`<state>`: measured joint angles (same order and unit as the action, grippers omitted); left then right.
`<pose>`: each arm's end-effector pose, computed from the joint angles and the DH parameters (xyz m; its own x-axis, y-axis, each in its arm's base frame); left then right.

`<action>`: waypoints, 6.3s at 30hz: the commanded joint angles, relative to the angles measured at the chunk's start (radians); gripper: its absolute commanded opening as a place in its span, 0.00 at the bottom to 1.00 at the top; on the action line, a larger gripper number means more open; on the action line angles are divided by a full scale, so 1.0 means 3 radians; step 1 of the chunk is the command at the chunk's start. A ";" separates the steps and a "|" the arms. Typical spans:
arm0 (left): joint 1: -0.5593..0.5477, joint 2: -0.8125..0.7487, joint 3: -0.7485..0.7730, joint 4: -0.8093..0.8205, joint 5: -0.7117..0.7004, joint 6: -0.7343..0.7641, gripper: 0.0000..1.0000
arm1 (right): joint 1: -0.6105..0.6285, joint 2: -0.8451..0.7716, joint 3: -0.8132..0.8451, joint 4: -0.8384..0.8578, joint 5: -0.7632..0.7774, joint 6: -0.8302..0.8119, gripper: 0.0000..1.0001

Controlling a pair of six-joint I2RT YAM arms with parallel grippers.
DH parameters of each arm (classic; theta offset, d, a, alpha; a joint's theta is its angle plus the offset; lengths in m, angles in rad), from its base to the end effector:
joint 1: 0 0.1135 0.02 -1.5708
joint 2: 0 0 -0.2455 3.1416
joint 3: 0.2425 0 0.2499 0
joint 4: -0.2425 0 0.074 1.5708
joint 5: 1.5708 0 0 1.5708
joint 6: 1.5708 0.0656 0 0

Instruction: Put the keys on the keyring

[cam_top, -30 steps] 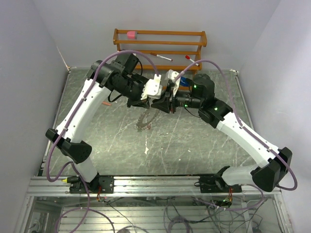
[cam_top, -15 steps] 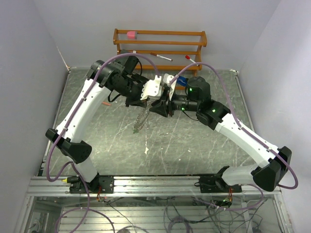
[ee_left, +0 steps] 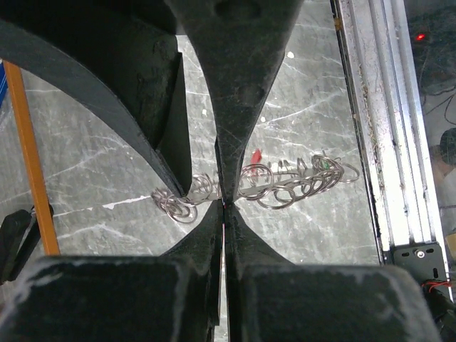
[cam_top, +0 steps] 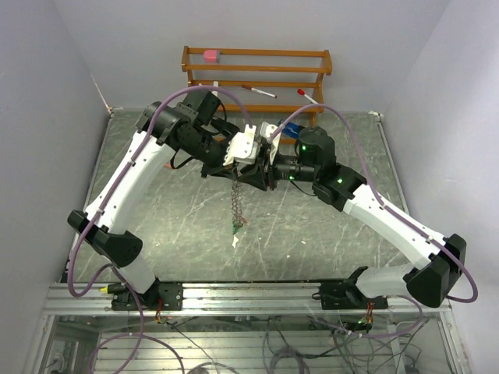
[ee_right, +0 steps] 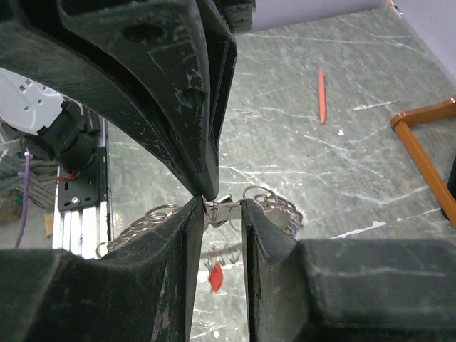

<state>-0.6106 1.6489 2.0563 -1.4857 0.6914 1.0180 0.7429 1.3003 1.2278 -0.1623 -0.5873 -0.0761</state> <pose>0.2193 -0.2046 0.3997 0.2071 0.6553 -0.7264 0.9760 -0.1893 0.1074 0.2154 0.2471 0.3624 -0.0979 -0.1758 -0.9795 -0.9702 0.2359 0.0546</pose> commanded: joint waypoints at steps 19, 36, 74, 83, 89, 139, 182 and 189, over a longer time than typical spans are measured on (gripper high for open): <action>-0.0033 -0.0252 -0.0117 0.0301 0.0328 0.0104 0.07 | 0.0020 -0.0075 -0.0032 -0.0026 -0.0056 0.0112 0.14; -0.0036 -0.0325 -0.0140 0.0437 0.0238 -0.0038 0.22 | -0.0035 -0.0253 -0.0184 0.0217 0.0180 0.0364 0.00; 0.0747 -0.0043 0.0030 0.2628 0.1346 -0.2295 0.65 | -0.0057 -0.1100 -0.1244 0.3309 0.0683 0.0841 0.00; 0.0788 -0.0103 -0.0428 0.2285 0.1762 -0.1601 0.67 | -0.0097 -0.1085 -0.1182 0.3511 0.0589 0.1298 0.00; 0.0692 -0.0079 -0.0524 0.2129 0.2127 -0.1320 0.70 | -0.0102 -0.1092 -0.1262 0.3386 0.0653 0.1444 0.00; 0.0369 -0.0155 -0.0883 0.1775 0.2397 -0.0999 0.62 | -0.0457 -0.0696 -0.1367 0.3453 0.0032 0.2152 0.00; 0.0261 -0.0100 -0.0246 0.0904 0.1308 -0.0253 0.10 | -0.0677 -0.0516 -0.1077 0.3043 -0.0492 0.2361 0.00; 0.0256 -0.0094 -0.0149 0.0879 0.1260 -0.0290 0.10 | -0.0677 -0.0539 -0.1109 0.2959 -0.0474 0.2292 0.00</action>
<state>-0.5274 1.6196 1.9747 -1.2171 1.0756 0.9421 0.5442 1.1511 0.8719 0.7040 -0.7307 0.6270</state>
